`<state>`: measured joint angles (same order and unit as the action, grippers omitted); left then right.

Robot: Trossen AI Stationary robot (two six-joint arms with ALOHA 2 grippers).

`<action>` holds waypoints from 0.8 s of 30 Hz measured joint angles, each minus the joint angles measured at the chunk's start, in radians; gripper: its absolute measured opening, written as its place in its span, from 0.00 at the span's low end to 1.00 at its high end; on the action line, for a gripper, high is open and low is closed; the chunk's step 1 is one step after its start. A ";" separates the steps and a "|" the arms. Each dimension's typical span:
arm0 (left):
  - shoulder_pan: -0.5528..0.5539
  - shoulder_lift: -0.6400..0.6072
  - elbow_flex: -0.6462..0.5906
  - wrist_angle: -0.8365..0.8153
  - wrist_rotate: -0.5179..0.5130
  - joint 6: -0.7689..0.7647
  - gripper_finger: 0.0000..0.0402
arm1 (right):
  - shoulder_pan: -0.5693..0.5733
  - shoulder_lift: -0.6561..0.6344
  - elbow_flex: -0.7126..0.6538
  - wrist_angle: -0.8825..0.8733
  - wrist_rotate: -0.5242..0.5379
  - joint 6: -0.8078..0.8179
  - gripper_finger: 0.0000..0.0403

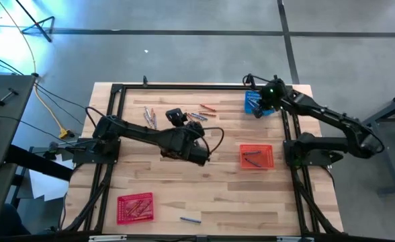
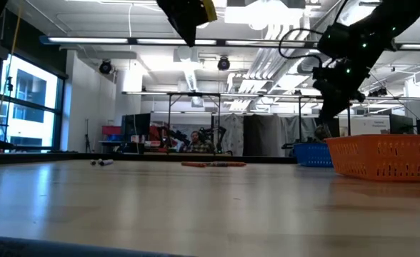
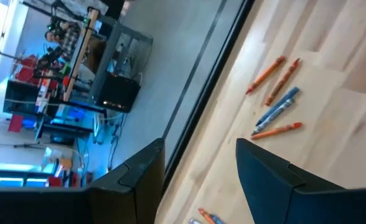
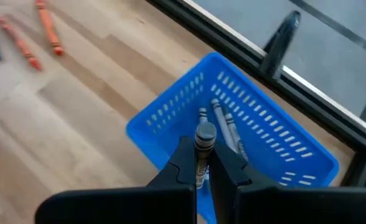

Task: Sort crayons
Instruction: Put the gray crayon into the blue bin

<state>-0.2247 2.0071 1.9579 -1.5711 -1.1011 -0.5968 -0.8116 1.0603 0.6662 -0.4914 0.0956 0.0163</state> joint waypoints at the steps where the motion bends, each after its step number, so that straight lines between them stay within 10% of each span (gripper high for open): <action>1: 0.006 0.000 0.000 0.000 0.001 0.007 0.46 | -0.014 0.014 0.000 0.008 0.000 0.001 0.00; 24: 0.025 0.000 0.000 0.001 0.008 -0.027 0.46 | -0.079 0.196 0.000 0.079 0.005 0.002 0.01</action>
<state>-0.2001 2.0071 1.9579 -1.5700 -1.0929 -0.6234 -0.8906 1.2560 0.6662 -0.4123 0.1006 0.0187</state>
